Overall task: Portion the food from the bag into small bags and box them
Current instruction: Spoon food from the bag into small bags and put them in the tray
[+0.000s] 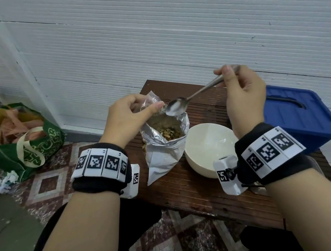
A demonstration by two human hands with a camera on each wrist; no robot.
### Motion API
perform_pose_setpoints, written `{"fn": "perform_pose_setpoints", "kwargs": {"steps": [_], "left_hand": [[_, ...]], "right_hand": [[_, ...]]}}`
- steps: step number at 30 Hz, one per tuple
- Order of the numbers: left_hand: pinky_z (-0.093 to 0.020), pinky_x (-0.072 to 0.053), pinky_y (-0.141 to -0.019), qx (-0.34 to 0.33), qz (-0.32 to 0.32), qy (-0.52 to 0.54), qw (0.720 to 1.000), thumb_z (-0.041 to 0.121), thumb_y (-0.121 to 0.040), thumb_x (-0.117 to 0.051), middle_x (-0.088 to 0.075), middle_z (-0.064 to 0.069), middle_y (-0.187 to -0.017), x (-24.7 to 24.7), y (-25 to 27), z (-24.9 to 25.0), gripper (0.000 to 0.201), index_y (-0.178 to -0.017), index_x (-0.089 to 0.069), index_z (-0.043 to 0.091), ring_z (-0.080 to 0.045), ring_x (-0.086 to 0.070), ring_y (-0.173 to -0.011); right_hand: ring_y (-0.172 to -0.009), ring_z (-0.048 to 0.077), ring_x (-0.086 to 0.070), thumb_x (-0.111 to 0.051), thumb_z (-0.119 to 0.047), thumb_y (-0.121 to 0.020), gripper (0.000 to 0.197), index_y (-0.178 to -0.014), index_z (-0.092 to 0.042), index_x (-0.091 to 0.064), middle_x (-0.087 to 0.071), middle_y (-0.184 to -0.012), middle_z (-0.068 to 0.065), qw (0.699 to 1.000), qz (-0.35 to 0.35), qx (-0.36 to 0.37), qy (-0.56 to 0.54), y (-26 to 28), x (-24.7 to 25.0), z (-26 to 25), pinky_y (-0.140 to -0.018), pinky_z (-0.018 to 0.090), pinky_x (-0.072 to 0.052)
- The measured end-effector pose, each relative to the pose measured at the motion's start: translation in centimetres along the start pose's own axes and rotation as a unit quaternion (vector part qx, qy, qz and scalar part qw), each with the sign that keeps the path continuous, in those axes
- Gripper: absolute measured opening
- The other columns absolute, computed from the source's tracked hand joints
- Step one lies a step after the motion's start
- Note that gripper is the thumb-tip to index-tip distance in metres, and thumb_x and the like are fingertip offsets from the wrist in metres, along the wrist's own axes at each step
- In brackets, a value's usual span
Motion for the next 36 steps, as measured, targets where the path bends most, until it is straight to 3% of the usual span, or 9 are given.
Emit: {"fn": "perform_pose_setpoints", "kwargs": {"steps": [5, 9, 13, 20, 24, 27, 31, 34, 36], "left_hand": [[-0.026, -0.048, -0.092, -0.005, -0.016, -0.001, 1.0, 0.064, -0.058, -0.071, -0.071, 0.013, -0.095, -0.4, -0.1, 0.0, 0.041, -0.082, -0.068, 0.031, -0.004, -0.063, -0.098], [-0.02, -0.047, -0.089, -0.006, -0.019, -0.006, 1.0, 0.065, -0.055, -0.069, -0.07, 0.015, -0.094, -0.4, 0.0, 0.0, 0.046, -0.083, -0.069, 0.029, 0.002, -0.062, -0.096], [-0.013, -0.044, -0.082, -0.002, -0.021, -0.01, 1.0, 0.064, -0.055, -0.068, -0.069, 0.017, -0.09, -0.4, 0.1, 0.1, 0.043, -0.081, -0.068, 0.03, 0.006, -0.061, -0.092], [-0.026, -0.048, -0.094, 0.002, -0.023, -0.016, 1.0, 0.067, -0.054, -0.069, -0.07, 0.013, -0.097, -0.4, 0.0, -0.1, 0.045, -0.081, -0.069, 0.031, -0.003, -0.063, -0.099], [-0.022, -0.046, -0.091, 0.007, -0.021, -0.022, 0.999, 0.059, -0.062, -0.074, -0.068, 0.015, -0.097, -0.5, -0.1, -0.2, 0.036, -0.083, -0.07, 0.029, 0.002, -0.06, -0.098], [-0.017, -0.043, -0.087, 0.01, -0.027, -0.019, 0.999, 0.059, -0.061, -0.073, -0.067, 0.019, -0.095, -0.5, 0.0, -0.1, 0.038, -0.084, -0.07, 0.03, 0.007, -0.057, -0.096], [-0.007, -0.04, -0.073, 0.003, -0.022, -0.018, 1.0, 0.054, -0.065, -0.075, -0.065, 0.02, -0.09, -0.3, 0.3, 0.5, 0.027, -0.082, -0.067, 0.034, 0.01, -0.057, -0.088], [-0.013, -0.045, -0.073, -0.009, -0.024, -0.028, 0.999, 0.049, -0.068, -0.076, -0.066, 0.019, -0.089, 0.0, 0.4, 0.7, 0.023, -0.083, -0.065, 0.036, 0.005, -0.06, -0.088], [-0.019, -0.048, -0.078, -0.01, -0.023, -0.03, 0.999, 0.053, -0.065, -0.075, -0.068, 0.017, -0.091, 0.2, 0.4, 0.8, 0.027, -0.084, -0.066, 0.036, 0.0, -0.062, -0.09]], "right_hand": [[-0.078, 0.006, -0.057, -0.056, -0.021, -0.095, 0.017, -0.094, -0.017, -0.073, -0.066, -0.083, -0.007, 0.977, -0.144, 0.108, 0.111, 2.5, -3.1, 0.2, -0.071, 0.02, -0.042], [-0.07, 0.019, -0.052, -0.053, -0.021, -0.093, 0.022, -0.092, -0.01, -0.072, -0.058, -0.074, 0.006, 0.931, -0.197, 0.243, 0.186, 4.8, -4.9, 0.9, -0.065, 0.033, -0.041], [-0.067, 0.022, -0.05, -0.048, -0.02, -0.092, 0.026, -0.085, -0.006, -0.069, -0.055, -0.071, 0.006, 0.908, -0.222, 0.283, 0.217, 6.0, -5.7, 1.4, -0.066, 0.03, -0.036], [-0.075, 0.019, -0.06, -0.052, -0.019, -0.092, 0.023, -0.084, -0.007, -0.07, -0.065, -0.077, 0.003, 0.95, -0.204, 0.155, 0.178, 5.0, -5.0, 1.6, -0.071, 0.027, -0.043], [-0.076, 0.018, -0.062, -0.052, -0.017, -0.096, 0.025, -0.08, -0.01, -0.069, -0.068, -0.076, 0.003, 0.968, -0.179, 0.044, 0.17, 4.2, -4.3, 2.3, -0.072, 0.029, -0.045], [-0.072, 0.012, -0.06, -0.051, -0.017, -0.097, 0.028, -0.074, -0.013, -0.067, -0.066, -0.071, 0.0, 0.982, -0.131, -0.054, 0.129, 3.8, -3.4, 3.1, -0.069, 0.016, -0.042], [-0.067, 0.002, -0.055, -0.048, -0.019, -0.098, 0.029, -0.075, -0.015, -0.066, -0.064, -0.069, -0.004, 0.98, -0.066, -0.161, 0.1, 3.3, -2.3, 4.5, -0.065, 0.015, -0.042], [-0.069, 0.0, -0.058, -0.048, -0.019, -0.098, 0.033, -0.071, -0.012, -0.065, -0.065, -0.069, -0.009, 0.975, -0.017, -0.212, 0.065, 2.8, -1.6, 5.3, -0.071, 0.02, -0.047], [-0.065, -0.006, -0.056, -0.048, -0.019, -0.098, 0.033, -0.071, -0.009, -0.066, -0.064, -0.068, -0.012, 0.972, -0.002, -0.225, 0.063, 2.3, -1.1, 5.4, -0.064, 0.011, -0.041]]}}
Point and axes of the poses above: each hand's wrist, its own y-axis away from the middle knuckle, its own x-axis out of the back of the hand, z = x × y, the point moved 5 cm from there along -y, towards the middle knuckle
